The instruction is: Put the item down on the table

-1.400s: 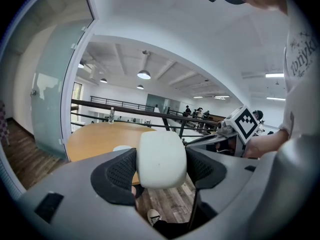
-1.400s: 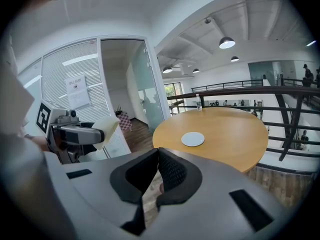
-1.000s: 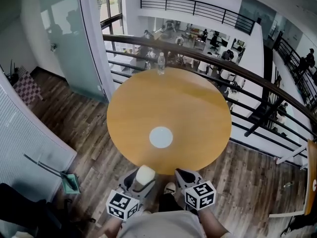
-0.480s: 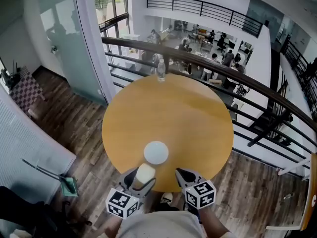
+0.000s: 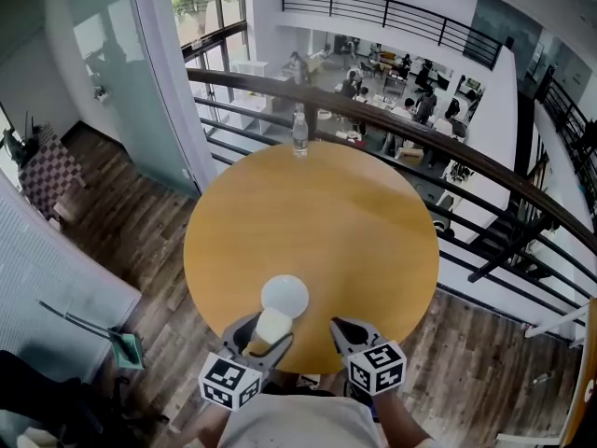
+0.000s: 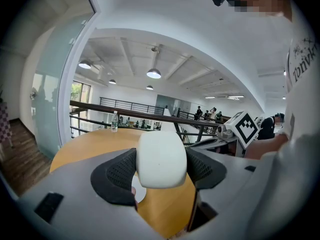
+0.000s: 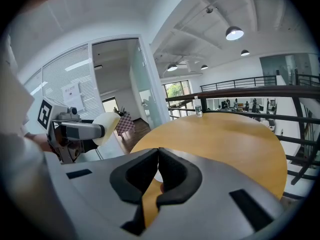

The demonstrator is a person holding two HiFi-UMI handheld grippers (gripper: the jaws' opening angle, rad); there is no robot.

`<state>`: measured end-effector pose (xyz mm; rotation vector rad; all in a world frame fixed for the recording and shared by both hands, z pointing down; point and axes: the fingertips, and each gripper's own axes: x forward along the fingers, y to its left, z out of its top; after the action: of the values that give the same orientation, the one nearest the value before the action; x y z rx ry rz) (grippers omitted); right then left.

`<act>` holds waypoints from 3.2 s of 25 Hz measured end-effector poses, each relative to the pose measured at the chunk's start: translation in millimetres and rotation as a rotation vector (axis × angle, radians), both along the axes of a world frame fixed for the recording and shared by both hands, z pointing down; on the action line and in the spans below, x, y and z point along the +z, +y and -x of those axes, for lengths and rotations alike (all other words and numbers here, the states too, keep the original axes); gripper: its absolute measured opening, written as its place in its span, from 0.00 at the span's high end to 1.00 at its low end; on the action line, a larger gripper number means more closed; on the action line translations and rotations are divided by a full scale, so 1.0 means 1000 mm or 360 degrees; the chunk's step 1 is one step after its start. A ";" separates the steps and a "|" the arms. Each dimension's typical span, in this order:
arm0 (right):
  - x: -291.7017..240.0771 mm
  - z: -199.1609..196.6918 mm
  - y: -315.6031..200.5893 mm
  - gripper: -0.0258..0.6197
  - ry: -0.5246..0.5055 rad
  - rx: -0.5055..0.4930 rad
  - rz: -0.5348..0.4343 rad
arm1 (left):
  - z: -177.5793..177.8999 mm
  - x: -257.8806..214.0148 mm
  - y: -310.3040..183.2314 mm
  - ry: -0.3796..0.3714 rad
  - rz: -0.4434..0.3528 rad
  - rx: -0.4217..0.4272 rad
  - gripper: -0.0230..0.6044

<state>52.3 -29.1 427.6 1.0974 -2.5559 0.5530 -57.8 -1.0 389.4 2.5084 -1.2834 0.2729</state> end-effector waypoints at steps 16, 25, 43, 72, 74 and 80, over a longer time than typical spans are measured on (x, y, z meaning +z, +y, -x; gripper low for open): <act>0.005 0.015 -0.021 0.92 -0.0011 0.0148 0.0050 | 0.019 0.001 -0.044 -0.0033 0.0030 0.0123 0.45; 0.015 0.017 -0.030 0.92 -0.0007 0.0223 0.0089 | 0.030 0.018 -0.060 -0.0069 0.0086 0.0164 0.45; 0.038 0.024 -0.050 0.92 0.0043 0.0257 0.0110 | 0.035 0.068 -0.089 -0.0176 0.0206 0.0197 0.45; 0.093 -0.002 -0.055 0.92 -0.0007 0.0330 0.0357 | -0.002 0.187 -0.140 -0.0402 0.0426 0.0204 0.45; 0.096 -0.005 -0.056 0.92 -0.0011 0.0338 0.0374 | -0.004 0.194 -0.143 -0.0414 0.0450 0.0210 0.45; 0.104 -0.011 -0.056 0.92 -0.0015 0.0361 0.0406 | -0.011 0.213 -0.152 -0.0447 0.0489 0.0212 0.45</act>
<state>63.7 -85.1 531.6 1.2973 -2.3007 0.9138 -46.9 -152.5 602.6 2.3489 -1.0710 0.8130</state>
